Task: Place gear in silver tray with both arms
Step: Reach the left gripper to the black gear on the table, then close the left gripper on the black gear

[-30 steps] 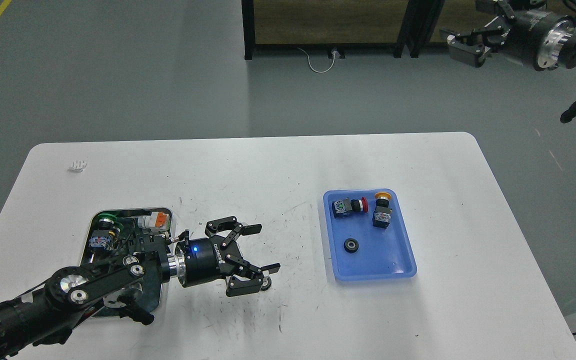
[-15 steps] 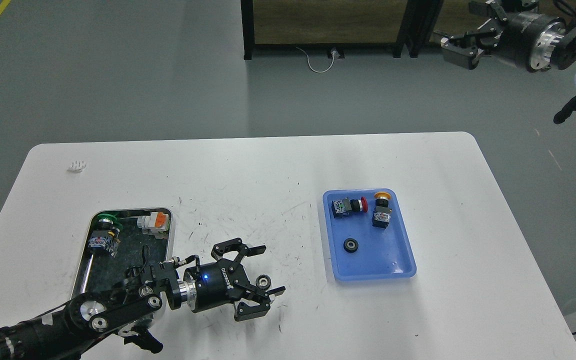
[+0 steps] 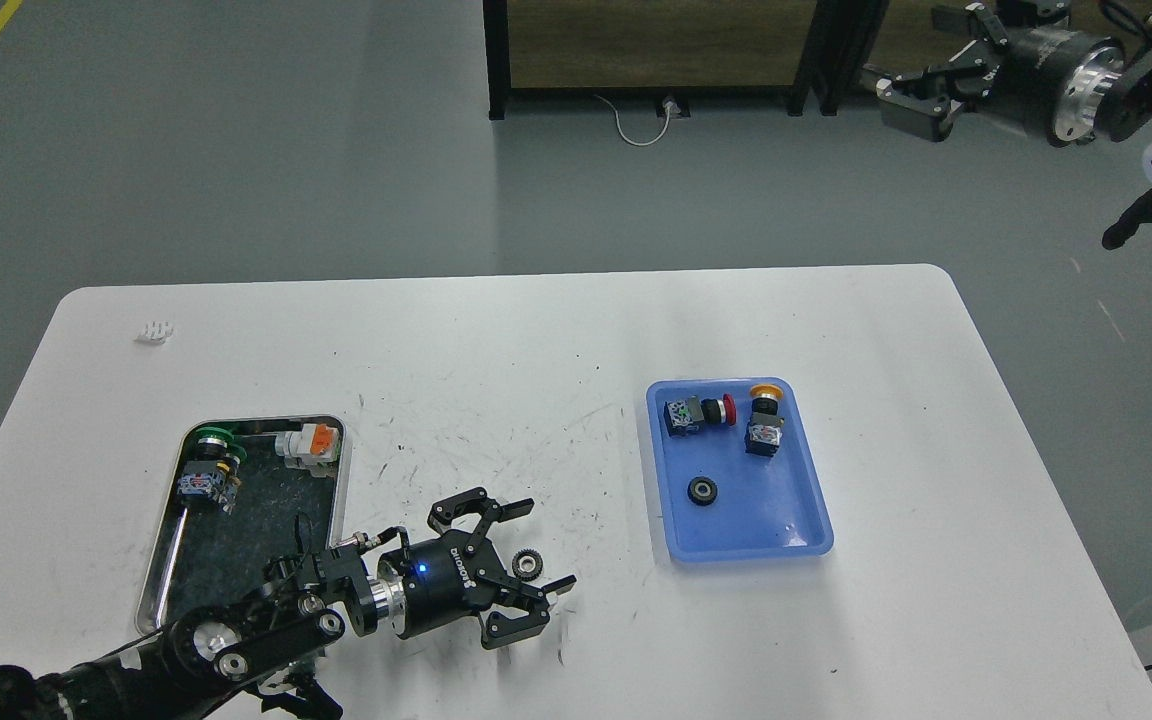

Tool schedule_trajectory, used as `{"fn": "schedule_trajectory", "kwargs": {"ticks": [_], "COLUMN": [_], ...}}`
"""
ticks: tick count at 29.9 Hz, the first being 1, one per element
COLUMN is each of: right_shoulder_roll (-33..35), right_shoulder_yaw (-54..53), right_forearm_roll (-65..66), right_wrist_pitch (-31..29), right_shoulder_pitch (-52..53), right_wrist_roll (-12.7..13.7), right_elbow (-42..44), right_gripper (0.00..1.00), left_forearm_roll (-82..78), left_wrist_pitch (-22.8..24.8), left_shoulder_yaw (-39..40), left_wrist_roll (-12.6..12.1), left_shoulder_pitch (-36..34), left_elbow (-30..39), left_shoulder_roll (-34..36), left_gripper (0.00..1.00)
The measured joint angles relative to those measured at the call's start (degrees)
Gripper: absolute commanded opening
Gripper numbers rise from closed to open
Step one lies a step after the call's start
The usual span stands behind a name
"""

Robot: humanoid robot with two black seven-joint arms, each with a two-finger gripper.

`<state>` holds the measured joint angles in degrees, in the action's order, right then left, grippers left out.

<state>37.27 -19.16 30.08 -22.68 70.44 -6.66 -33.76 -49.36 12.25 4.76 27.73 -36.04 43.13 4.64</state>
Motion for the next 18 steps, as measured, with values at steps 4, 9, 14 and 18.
{"fn": "schedule_trajectory", "kwargs": {"ticks": [4, 9, 14, 18], "right_shoulder_roll": [-0.2, -0.6, -0.7, -0.7], "right_shoulder_yaw": [0.0, 0.1, 0.1, 0.1], "right_forearm_roll": [0.1, 0.1, 0.1, 0.1], "right_wrist_pitch": [0.1, 0.2, 0.3, 0.3], "right_shoulder_pitch": [-0.1, -0.1, -0.1, 0.0], "right_wrist_roll": [0.0, 0.1, 0.1, 0.1], "right_elbow": [0.0, 0.0, 0.0, 0.0], "right_gripper": [0.87, 0.87, 0.87, 0.87], "left_forearm_roll": [0.0, -0.1, -0.1, -0.1], "left_wrist_pitch": [0.0, -0.4, -1.1, -1.2], "left_shoulder_yaw": [-0.7, -0.9, -0.9, -0.9], "left_wrist_roll": [0.3, 0.3, 0.3, 0.3], "left_shoulder_pitch": [0.8, 1.5, 1.5, 1.5], "left_elbow": [-0.1, -0.3, -1.5, -3.1], "left_shoulder_roll": [0.2, 0.3, 0.3, 0.1], "left_gripper": [0.90, 0.85, 0.79, 0.75]}}
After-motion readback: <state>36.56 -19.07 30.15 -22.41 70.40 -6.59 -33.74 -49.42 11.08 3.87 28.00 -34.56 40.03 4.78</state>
